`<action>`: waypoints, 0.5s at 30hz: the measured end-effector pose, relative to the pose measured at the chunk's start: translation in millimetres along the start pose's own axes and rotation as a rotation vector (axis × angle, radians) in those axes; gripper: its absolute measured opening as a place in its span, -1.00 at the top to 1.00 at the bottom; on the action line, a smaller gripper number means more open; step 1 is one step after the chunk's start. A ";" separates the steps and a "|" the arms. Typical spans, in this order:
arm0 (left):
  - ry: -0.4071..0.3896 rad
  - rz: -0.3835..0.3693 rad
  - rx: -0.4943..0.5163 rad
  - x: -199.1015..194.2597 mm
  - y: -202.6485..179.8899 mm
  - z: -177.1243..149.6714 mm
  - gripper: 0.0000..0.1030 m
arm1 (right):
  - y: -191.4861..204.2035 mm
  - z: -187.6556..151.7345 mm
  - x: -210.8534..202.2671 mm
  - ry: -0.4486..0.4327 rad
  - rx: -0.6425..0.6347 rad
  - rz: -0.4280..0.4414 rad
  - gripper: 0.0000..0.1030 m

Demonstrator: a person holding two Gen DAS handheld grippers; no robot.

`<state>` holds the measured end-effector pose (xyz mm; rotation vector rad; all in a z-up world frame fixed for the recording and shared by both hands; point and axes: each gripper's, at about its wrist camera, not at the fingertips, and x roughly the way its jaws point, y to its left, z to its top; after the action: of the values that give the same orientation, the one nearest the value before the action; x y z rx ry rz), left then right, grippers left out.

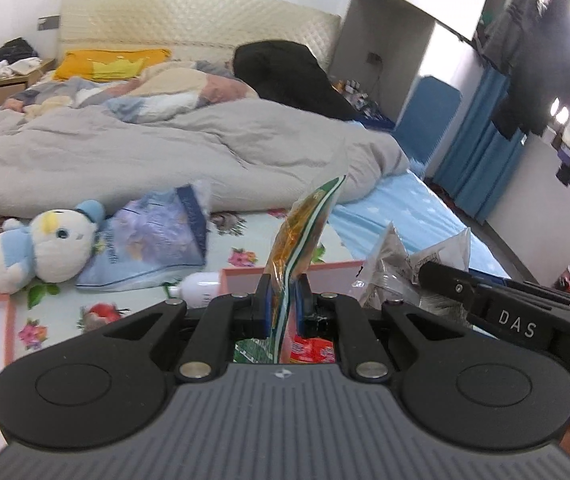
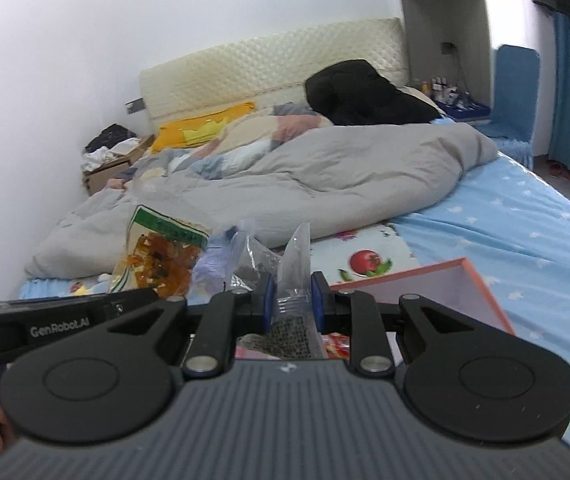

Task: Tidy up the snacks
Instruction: 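Lift both held packets and carry them over the box, then lower both held packets into the box and open both tools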

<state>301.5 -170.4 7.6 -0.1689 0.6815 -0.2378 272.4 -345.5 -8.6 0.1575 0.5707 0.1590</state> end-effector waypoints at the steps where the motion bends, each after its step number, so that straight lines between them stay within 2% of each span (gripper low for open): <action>1: 0.011 -0.005 0.007 7.5 -4.6 -0.3 0.75 | -7.5 -1.7 3.2 0.006 0.006 -0.012 0.55; 9: 0.123 -0.037 0.040 71.8 -29.5 -20.5 0.75 | -52.1 -24.7 26.8 0.081 0.027 -0.070 0.55; 15: 0.220 -0.014 0.084 121.3 -36.1 -40.4 0.75 | -78.8 -55.4 52.8 0.144 0.083 -0.080 0.55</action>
<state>360.9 -241.1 -87.9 -0.0675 0.8872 -0.3003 294.1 -406.5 -97.3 0.2047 0.7266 0.0688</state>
